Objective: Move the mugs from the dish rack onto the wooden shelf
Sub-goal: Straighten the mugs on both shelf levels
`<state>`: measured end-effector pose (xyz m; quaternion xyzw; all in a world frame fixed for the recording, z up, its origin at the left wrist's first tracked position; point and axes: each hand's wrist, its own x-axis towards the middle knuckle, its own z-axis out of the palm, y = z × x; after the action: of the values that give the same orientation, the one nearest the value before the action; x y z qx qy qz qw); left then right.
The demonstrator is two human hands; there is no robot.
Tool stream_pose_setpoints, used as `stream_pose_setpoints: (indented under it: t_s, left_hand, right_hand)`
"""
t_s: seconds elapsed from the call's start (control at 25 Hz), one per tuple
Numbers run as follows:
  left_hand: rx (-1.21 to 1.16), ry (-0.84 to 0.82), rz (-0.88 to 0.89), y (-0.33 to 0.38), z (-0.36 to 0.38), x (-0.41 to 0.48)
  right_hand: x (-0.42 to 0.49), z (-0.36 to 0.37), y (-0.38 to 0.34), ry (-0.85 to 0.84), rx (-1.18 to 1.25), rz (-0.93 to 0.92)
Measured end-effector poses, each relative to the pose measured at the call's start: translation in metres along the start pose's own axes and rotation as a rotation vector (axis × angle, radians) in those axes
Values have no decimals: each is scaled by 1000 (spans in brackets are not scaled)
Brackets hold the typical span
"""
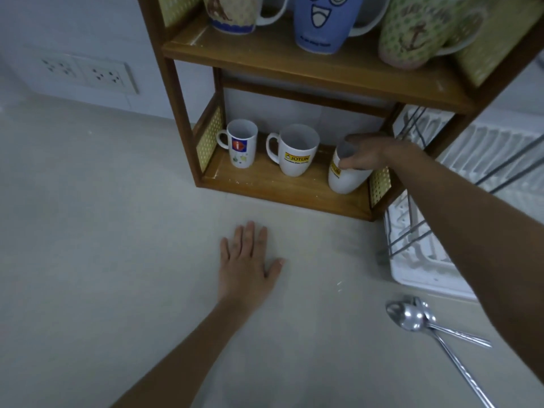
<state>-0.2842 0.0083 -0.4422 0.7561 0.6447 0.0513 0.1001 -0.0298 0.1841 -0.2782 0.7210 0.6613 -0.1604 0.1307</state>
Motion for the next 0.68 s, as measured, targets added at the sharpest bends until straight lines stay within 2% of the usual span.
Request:
stream_pose_setpoints:
  t_s: [0.08, 0.2, 0.28, 0.4, 0.68]
  left_hand:
    - [-1, -5, -3, 1, -1, 1]
    - [-17, 2, -7, 1, -1, -1]
    - [-29, 16, -8, 1, 0, -3]
    - [-49, 50, -9, 0, 1, -2]
    - [-97, 86, -33, 1, -1, -3]
  right_hand:
    - [-2, -5, 5, -47, 41, -56]
    - [-2, -3, 3, 34, 114, -165]
    - [2, 1, -1, 113, 131, -107]
    - [8, 9, -3, 126, -24, 42]
    - [12, 4, -7, 57, -11, -94]
